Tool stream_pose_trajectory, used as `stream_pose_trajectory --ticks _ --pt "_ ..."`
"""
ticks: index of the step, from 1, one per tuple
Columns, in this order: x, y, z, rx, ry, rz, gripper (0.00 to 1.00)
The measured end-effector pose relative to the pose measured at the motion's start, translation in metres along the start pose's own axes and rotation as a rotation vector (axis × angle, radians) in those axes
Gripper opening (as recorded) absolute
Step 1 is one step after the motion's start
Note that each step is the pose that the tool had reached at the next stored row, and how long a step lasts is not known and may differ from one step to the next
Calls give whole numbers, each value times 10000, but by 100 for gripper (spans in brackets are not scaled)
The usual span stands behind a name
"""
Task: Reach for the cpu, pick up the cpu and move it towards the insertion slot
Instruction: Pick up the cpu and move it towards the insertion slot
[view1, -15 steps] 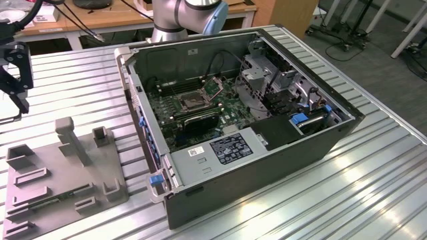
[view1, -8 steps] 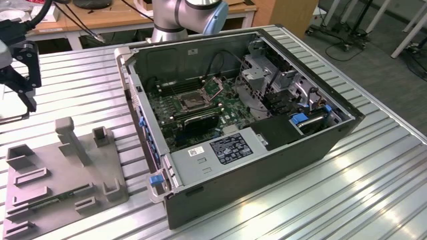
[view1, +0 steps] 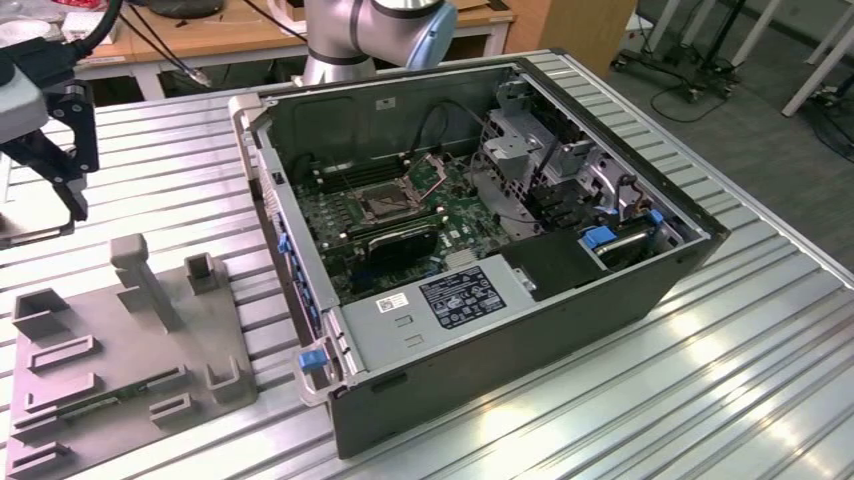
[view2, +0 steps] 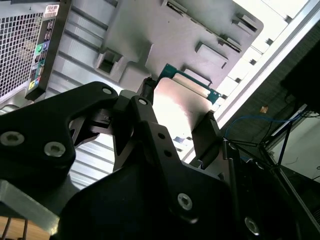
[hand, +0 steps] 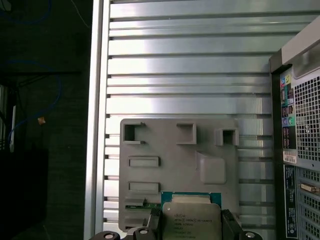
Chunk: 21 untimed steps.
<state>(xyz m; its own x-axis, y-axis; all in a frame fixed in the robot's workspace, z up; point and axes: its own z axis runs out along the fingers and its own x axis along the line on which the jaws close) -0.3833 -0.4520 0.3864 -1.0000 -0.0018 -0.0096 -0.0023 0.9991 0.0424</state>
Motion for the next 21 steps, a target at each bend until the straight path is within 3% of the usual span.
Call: stream_pose_trajectory --ticks 16,21 --pt "-228 0 2 0 2 1 55" --pt "-337 0 3 0 3 1 55"
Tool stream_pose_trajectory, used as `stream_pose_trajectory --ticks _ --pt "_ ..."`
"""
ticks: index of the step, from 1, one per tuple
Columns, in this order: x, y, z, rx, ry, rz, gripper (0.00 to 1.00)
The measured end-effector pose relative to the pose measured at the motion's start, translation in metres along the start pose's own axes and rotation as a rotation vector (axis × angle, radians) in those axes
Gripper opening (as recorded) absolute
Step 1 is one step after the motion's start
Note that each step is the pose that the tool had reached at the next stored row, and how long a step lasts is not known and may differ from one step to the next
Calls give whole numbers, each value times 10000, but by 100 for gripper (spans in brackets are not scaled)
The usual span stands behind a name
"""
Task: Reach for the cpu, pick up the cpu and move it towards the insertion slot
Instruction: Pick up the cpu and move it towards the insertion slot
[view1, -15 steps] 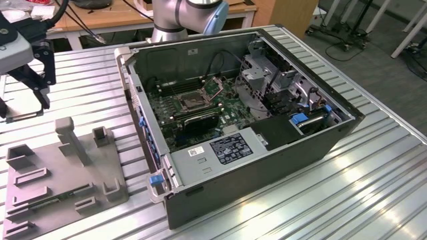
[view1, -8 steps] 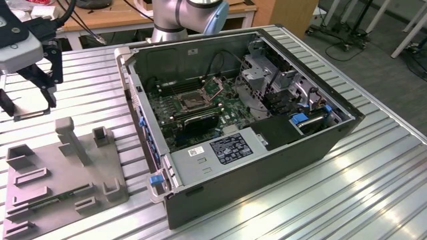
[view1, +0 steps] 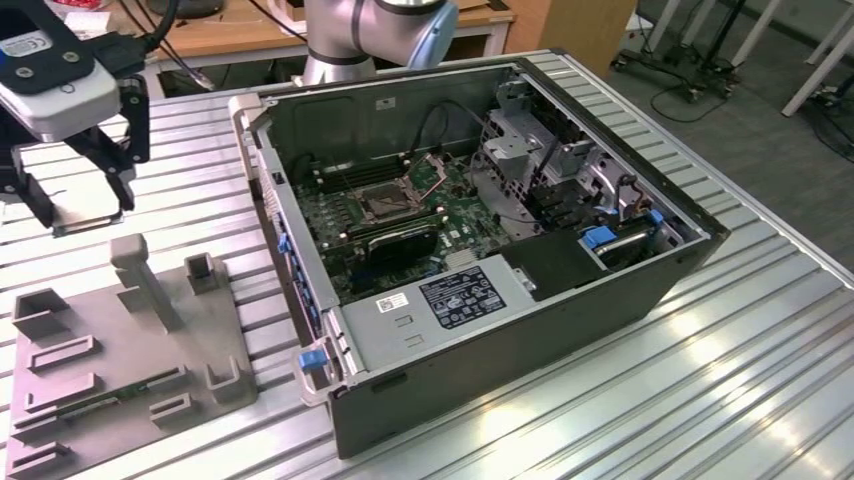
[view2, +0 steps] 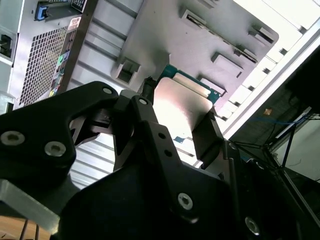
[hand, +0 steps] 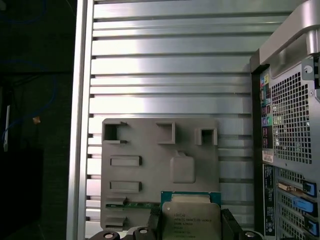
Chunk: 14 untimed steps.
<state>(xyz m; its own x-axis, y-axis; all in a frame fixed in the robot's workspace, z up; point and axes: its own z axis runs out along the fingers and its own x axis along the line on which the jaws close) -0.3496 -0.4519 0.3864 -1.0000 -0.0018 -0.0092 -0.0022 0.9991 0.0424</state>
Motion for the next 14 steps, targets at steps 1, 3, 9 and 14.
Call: stream_pose_trajectory --ticks 1,3,9,14 --pt "-15 0 0 0 0 0 55" --pt "-42 0 0 0 1 0 55" --pt "-124 -1 1 0 1 0 55" --pt "-196 -1 1 1 2 0 55"
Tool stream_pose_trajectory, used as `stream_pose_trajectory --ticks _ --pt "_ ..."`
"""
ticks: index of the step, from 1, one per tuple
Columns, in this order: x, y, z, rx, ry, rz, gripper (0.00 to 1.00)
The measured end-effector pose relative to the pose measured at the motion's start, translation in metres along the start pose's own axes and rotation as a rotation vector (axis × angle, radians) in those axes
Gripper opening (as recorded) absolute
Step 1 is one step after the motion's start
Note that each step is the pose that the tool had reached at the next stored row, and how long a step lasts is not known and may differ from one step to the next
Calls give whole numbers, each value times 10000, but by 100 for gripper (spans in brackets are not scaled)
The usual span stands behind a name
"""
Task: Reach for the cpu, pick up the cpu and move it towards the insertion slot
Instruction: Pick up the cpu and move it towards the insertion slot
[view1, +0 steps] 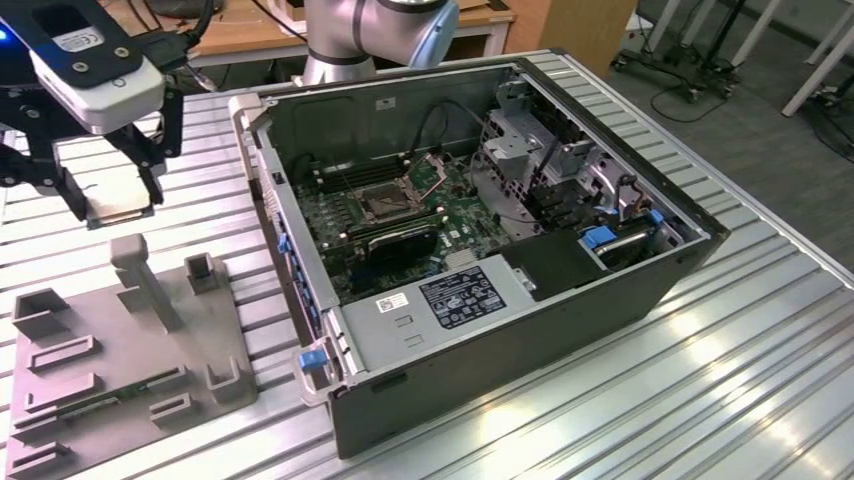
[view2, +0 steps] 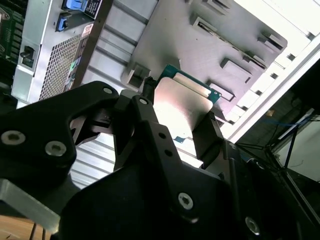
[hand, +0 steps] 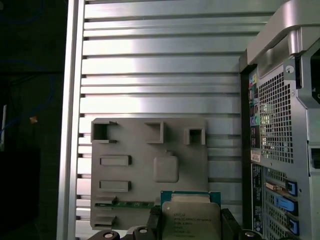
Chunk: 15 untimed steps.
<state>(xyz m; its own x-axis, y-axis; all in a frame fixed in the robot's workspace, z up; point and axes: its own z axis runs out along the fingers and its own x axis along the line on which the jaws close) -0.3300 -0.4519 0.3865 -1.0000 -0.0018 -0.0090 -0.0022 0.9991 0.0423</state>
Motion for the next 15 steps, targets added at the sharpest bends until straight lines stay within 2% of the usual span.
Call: stream_pose_trajectory --ticks 8,15 --pt "-105 0 1 -1 0 0 55" --pt "-113 0 1 0 1 0 55"
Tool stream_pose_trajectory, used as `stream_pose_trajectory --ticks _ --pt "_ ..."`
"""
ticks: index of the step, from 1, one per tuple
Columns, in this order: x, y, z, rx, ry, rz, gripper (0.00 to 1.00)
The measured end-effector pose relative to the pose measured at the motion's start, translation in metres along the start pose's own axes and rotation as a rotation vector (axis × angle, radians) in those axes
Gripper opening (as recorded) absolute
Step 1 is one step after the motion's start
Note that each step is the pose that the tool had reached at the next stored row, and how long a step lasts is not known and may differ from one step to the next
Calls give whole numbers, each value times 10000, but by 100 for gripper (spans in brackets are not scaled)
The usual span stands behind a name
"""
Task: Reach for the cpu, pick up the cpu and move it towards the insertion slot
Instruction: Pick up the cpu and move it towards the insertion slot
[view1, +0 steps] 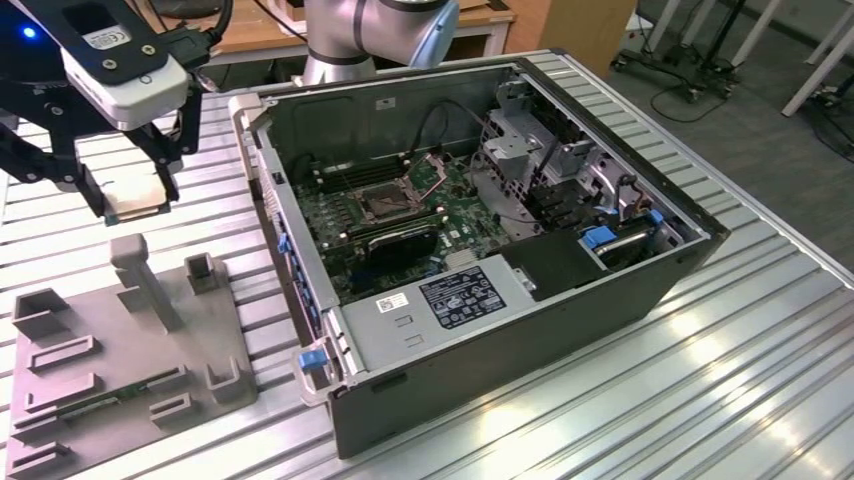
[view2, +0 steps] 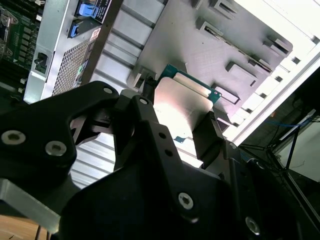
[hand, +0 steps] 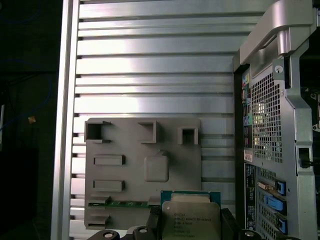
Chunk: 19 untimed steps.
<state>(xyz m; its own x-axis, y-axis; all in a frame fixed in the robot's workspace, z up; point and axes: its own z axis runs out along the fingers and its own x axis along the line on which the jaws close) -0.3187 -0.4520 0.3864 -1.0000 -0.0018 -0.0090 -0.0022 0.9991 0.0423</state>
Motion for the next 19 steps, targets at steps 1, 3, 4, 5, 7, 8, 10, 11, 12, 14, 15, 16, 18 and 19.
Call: stream_pose_trajectory --ticks 1,3,4,5,7,8,10,11,12,14,15,16,18,19 --pt "0 0 0 0 0 0 55" --pt "0 0 0 0 0 0 55" --pt "-1 0 0 0 0 0 55" --pt "-2 0 0 0 0 0 55" --pt "-10 0 0 1 0 -1 55" --pt "-15 0 -1 1 1 -1 55" --pt "-32 0 1 0 0 0 55" --pt "-43 0 0 0 0 0 55" --pt "-54 0 0 1 1 0 55" --pt "-81 0 1 -1 -1 0 55" --pt "-95 0 1 0 0 0 55" --pt "-109 0 1 0 0 0 55" --pt "-133 0 1 0 0 0 55" --pt "-145 0 1 -1 0 0 55"
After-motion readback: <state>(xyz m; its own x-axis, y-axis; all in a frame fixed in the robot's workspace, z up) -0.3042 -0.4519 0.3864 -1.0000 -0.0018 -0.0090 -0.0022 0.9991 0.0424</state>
